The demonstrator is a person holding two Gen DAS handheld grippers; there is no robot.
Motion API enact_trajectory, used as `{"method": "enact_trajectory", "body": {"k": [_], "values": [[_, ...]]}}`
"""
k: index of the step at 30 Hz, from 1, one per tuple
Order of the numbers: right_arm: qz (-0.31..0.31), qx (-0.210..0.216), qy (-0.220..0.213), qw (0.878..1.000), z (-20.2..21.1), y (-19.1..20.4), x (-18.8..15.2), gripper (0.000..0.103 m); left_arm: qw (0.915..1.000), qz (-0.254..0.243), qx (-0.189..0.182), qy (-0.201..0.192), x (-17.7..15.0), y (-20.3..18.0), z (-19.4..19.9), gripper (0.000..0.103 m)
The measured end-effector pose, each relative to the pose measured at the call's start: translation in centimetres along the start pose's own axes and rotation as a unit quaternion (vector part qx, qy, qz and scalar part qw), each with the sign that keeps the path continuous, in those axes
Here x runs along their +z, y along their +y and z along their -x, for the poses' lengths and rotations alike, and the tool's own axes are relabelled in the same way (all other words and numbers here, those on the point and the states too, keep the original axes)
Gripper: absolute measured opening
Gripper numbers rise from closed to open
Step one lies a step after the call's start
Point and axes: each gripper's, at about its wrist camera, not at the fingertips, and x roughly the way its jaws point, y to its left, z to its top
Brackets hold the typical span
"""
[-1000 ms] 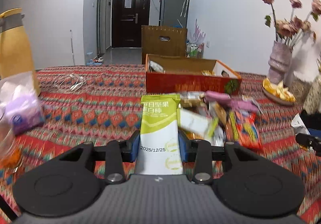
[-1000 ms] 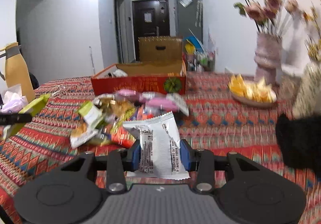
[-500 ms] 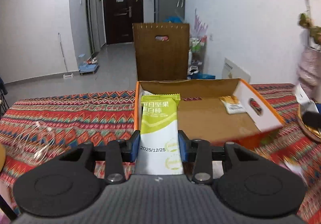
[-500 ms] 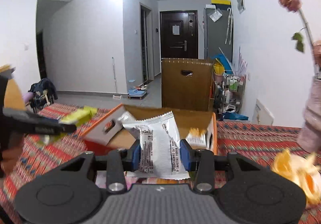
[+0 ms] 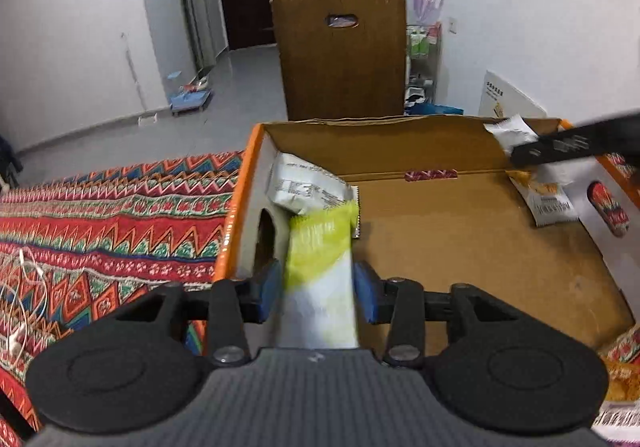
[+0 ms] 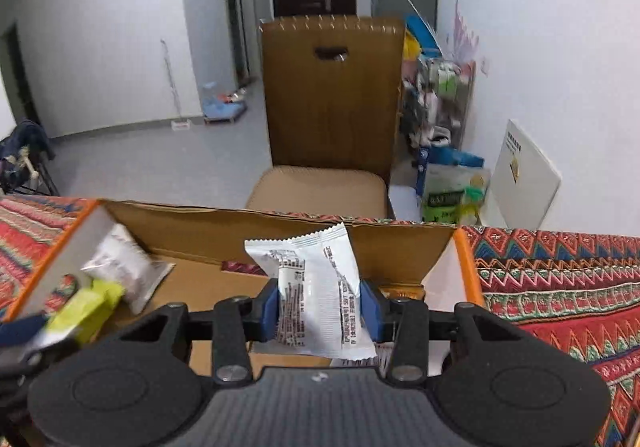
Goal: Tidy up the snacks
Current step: 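Open both tools to drop the packets into the box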
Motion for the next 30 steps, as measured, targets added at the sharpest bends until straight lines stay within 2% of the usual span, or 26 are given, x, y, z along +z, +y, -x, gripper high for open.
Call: {"method": "enact_trajectory", "body": {"k": [1, 2, 3, 4, 7, 12, 15, 21, 24, 27, 30], "values": [[0.002, -0.014, 0.001, 1.0, -0.7, 0.1, 0.0, 0.05, 1.0, 0.0, -0.004, -0.005, -0.1, -0.1, 0.0, 0.053], [0.0, -0.026, 0.004, 1.0, -1.3, 0.2, -0.1, 0.06, 0.9999, 0.003, -0.011, -0.008, -0.1, 0.0, 0.0, 0.055], [-0.005, -0.029, 0.005, 1.0, -1.6, 0.1, -0.3, 0.064, 0.9998, 0.006, -0.018, -0.01, -0.1, 0.1, 0.0, 0.058], [-0.012, -0.026, 0.013, 0.999, -1.9, -0.1, -0.3, 0.063, 0.9996, 0.011, -0.022, -0.011, 0.0, 0.1, -0.1, 0.059], [-0.033, -0.013, -0.005, 0.999, -1.6, -1.2, -0.3, 0.065, 0.9993, 0.023, -0.028, -0.012, 0.3, 0.4, -0.1, 0.06], [-0.013, -0.029, -0.018, 0.999, -0.2, -0.9, -0.4, 0.065, 0.9992, 0.027, -0.025, -0.017, 0.8, 1.0, 1.3, 0.065], [-0.006, -0.022, -0.024, 0.999, 1.3, -0.7, 0.2, 0.065, 0.9989, 0.031, -0.023, -0.027, 1.3, 1.6, 3.0, 0.067], [0.028, -0.01, -0.047, 0.998, 8.0, 0.1, -0.2, 0.068, 0.9971, 0.031, -0.031, -0.063, 1.4, 2.8, 9.3, 0.081], [0.04, -0.004, -0.065, 0.997, 12.7, 0.3, -1.1, 0.072, 0.9956, 0.026, -0.034, -0.083, 0.5, 3.2, 13.5, 0.083], [0.053, 0.012, -0.086, 0.995, 18.0, 0.5, -2.9, 0.081, 0.9925, 0.043, -0.031, -0.11, -1.1, 3.9, 18.3, 0.089], [0.066, 0.032, -0.113, 0.991, 23.7, 0.7, -5.8, 0.085, 0.989, 0.051, -0.039, -0.133, -3.6, 4.4, 23.3, 0.091]]}}
